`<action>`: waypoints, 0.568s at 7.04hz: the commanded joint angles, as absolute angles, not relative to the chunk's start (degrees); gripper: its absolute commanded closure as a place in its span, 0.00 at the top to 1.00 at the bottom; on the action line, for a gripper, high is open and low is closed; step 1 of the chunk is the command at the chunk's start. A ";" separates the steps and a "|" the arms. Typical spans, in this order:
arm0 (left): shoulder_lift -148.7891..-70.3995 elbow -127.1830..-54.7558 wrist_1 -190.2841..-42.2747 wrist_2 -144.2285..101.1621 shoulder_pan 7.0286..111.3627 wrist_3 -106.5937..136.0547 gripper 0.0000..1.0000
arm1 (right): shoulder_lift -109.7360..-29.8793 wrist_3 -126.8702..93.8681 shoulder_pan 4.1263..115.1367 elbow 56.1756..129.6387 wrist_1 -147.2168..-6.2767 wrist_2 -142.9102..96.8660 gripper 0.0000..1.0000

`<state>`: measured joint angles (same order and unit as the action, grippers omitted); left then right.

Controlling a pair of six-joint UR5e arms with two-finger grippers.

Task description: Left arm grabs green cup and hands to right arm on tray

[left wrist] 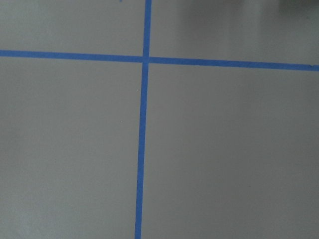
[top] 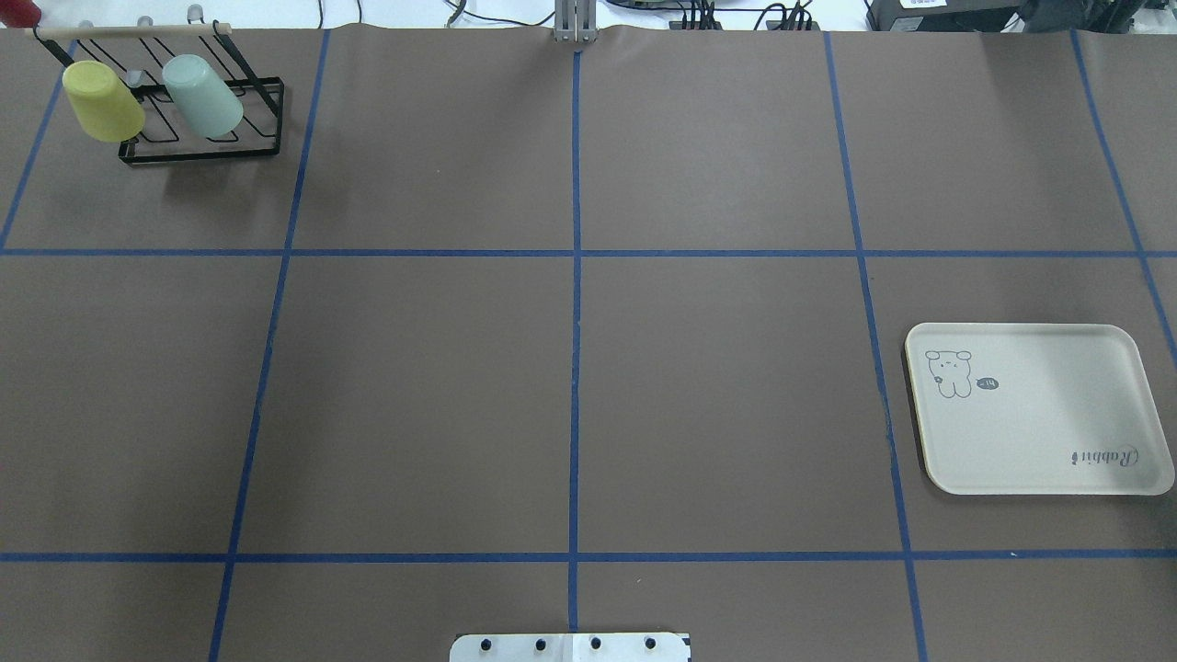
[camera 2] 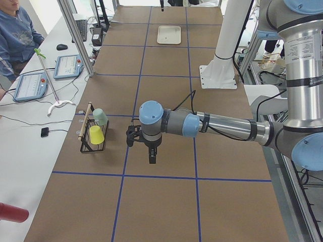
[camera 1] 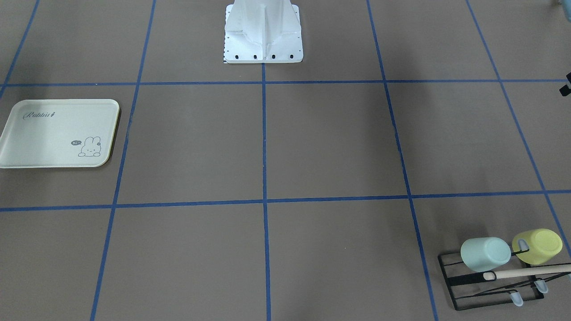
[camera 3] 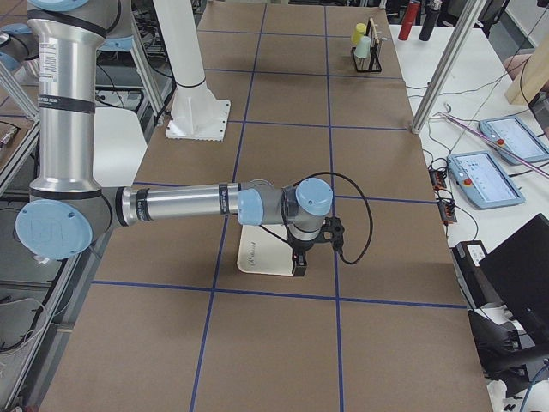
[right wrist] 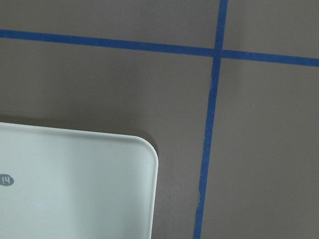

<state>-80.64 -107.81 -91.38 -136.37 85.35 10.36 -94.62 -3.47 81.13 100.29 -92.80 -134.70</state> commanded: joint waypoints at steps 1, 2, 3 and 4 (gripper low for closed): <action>-79.47 -107.67 -96.38 -136.41 85.34 10.28 1.00 | -94.57 -3.60 81.12 100.98 -92.64 -134.65 1.00; -78.84 -107.06 -96.59 -136.58 85.25 10.46 1.00 | -94.66 -3.69 81.12 101.68 -92.64 -134.91 1.00; -78.32 -107.31 -96.77 -136.67 85.25 10.37 1.00 | -94.75 -3.69 81.12 102.04 -92.55 -134.74 1.00; -78.05 -107.23 -96.77 -136.84 85.25 10.72 1.00 | -94.57 -3.60 81.12 102.74 -92.46 -134.74 1.00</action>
<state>-78.58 -107.30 -96.49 -136.65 85.27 10.46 -94.65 -3.66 81.12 101.96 -92.56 -134.78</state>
